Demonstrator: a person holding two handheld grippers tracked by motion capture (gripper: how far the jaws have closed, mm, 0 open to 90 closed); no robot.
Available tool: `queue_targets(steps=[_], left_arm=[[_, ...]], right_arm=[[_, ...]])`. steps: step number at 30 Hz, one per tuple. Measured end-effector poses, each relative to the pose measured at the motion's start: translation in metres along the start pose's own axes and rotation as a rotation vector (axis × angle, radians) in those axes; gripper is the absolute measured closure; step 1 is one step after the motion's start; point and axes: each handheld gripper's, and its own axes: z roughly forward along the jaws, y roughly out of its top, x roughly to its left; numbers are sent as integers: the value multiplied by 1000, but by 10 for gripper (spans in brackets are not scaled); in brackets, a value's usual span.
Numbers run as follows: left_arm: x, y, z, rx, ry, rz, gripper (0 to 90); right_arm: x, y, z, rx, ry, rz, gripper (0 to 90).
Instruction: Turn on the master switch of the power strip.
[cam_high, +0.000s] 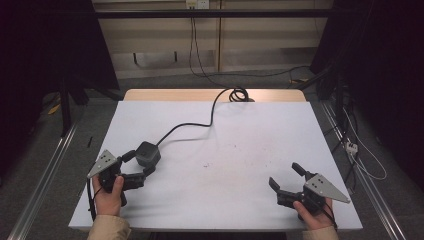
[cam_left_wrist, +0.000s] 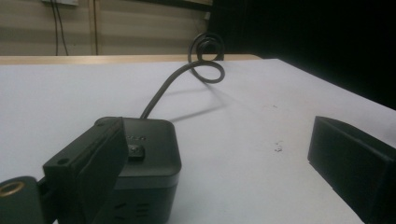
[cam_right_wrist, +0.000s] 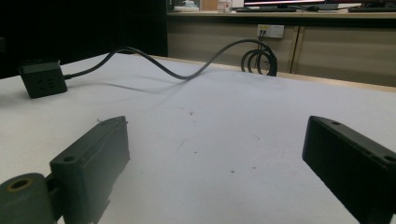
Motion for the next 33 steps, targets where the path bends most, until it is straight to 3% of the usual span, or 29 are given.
queue_targets(steps=[4, 18, 24, 29, 33], left_arm=[[2, 2, 2, 1, 32, 2, 65], [3, 4, 6, 33, 46, 12, 168], [5, 6, 7, 50, 62, 38, 208], [4, 7, 8, 66, 68, 58, 340], [4, 10, 8, 69, 59, 66, 374]], right_arm=[[0, 0, 0, -1, -1, -3, 66], [1, 0, 0, -4, 4, -6, 67], [1, 0, 0, -4, 5, -6, 63], [1, 0, 0, -6, 7, -6, 64], [1, 0, 0, -5, 6, -7, 65]])
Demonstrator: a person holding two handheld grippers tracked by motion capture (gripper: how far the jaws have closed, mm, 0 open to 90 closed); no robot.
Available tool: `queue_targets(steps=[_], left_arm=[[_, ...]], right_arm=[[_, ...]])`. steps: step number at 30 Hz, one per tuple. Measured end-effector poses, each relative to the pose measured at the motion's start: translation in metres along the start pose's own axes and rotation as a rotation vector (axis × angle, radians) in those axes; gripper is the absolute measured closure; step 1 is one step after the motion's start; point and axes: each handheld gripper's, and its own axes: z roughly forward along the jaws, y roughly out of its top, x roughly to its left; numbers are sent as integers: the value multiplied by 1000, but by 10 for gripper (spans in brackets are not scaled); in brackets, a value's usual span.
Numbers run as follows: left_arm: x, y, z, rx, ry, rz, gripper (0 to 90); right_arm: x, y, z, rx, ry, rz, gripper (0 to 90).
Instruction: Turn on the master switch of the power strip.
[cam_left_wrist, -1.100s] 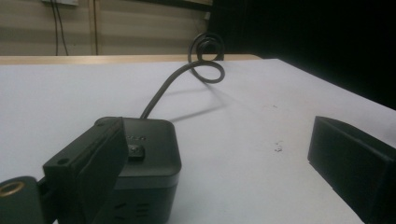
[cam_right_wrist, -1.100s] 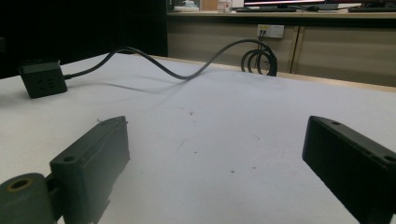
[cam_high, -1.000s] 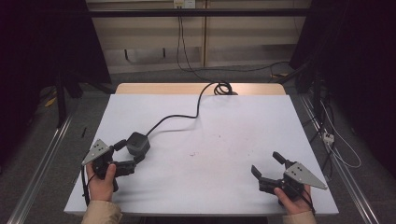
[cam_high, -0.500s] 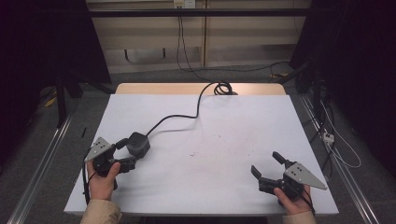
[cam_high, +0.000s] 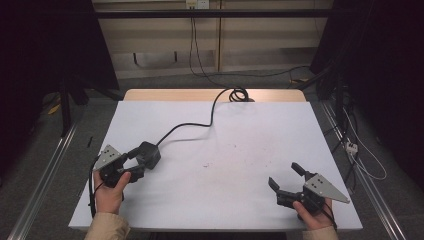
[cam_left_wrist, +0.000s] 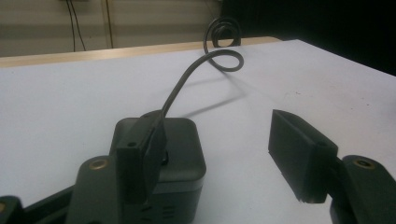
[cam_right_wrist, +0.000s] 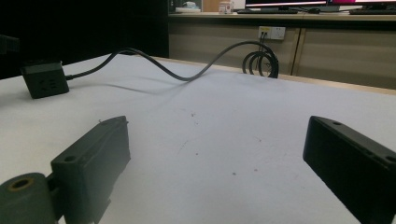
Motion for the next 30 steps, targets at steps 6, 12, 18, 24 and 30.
queue_targets(steps=[6, 12, 18, 24, 30], left_arm=[[2, 2, 1, 12, 7, 2, 475], [4, 5, 1, 13, 21, -6, 553], [8, 7, 4, 27, 46, -12, 610], [11, 8, 6, 36, 68, -12, 650], [13, 9, 8, 53, 87, -12, 719]], right_arm=[[0, 0, 0, 2, 1, -3, 66], [0, 0, 0, 2, -1, -5, 66], [0, 0, 0, 2, -4, -5, 68], [0, 0, 0, 1, -1, -5, 69], [0, 0, 0, 1, -4, -5, 69]])
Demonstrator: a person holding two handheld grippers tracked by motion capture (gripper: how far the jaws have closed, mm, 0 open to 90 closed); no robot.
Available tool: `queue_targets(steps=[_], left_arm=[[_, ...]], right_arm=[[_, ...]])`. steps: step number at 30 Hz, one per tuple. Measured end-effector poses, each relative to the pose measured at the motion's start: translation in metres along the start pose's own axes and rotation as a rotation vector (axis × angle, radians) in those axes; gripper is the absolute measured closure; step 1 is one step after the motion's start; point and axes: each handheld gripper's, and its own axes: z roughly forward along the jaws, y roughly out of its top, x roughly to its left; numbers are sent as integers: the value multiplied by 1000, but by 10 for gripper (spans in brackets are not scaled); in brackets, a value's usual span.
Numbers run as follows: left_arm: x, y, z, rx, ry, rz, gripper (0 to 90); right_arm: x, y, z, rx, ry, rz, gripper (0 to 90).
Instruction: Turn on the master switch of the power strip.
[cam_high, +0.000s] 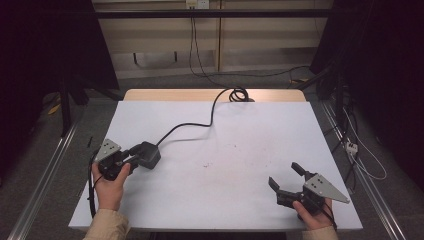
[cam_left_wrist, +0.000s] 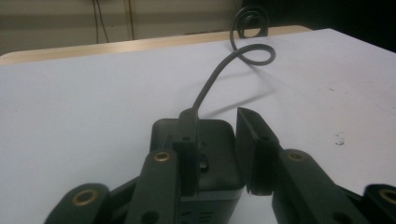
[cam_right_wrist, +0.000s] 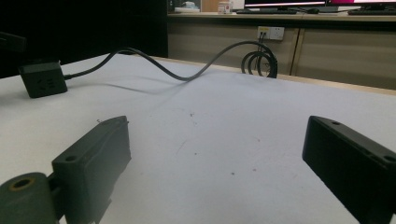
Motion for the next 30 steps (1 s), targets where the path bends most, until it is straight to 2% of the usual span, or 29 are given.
queue_targets(steps=[10, 13, 15, 18, 26, 30], left_arm=[[5, -1, 1, 3, 17, -16, 803], [5, -1, 2, 16, 22, -4, 826], [5, -1, 3, 15, 21, -12, 852], [6, -1, 2, 25, 30, -7, 864], [5, -1, 3, 31, 17, -16, 900], [6, -1, 3, 35, 23, -14, 900]], right_arm=[[0, 0, 0, 1, -1, 2, 71], [0, 0, 0, 2, -2, 3, 72], [0, 0, 0, 2, -2, 3, 72], [0, 0, 0, 3, -1, 0, 72], [-1, -1, 0, 2, 0, 5, 74], [-1, 0, 0, 2, 0, 4, 74]])
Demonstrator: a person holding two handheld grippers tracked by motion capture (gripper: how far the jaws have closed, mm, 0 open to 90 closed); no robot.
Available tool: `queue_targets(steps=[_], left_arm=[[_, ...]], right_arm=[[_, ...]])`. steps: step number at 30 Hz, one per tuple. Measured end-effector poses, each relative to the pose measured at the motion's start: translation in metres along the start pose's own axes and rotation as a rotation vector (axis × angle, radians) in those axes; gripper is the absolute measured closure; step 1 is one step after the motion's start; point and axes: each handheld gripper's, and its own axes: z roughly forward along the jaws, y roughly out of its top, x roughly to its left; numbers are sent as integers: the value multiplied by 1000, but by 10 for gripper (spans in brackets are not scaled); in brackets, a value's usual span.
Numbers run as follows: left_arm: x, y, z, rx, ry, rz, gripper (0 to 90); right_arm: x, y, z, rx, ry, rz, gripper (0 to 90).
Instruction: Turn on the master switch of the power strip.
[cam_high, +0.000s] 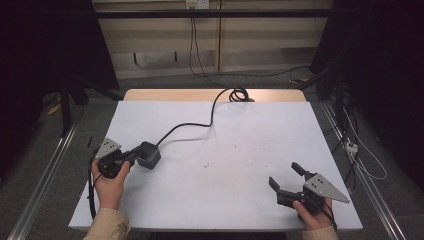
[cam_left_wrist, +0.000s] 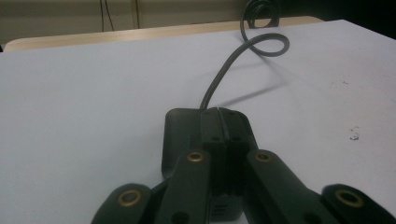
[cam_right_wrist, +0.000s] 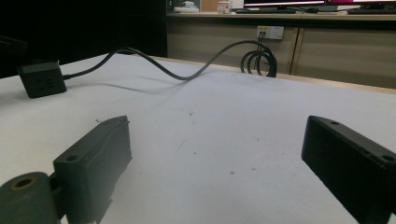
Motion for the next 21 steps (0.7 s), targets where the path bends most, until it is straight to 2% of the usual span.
queue_targets(steps=[3, 6, 12, 21], left_arm=[[0, 0, 1, -1, -1, -4, 900], [0, 0, 2, 14, 4, 10, 900], [0, -1, 3, 10, 4, -3, 900], [1, -1, 4, 24, 9, 5, 900]], right_arm=[[0, 0, 0, -2, -2, 0, 74], [0, 0, 0, -1, -2, 0, 74], [0, 0, 0, -1, -1, -2, 74], [0, 0, 0, -2, -1, -3, 74]])
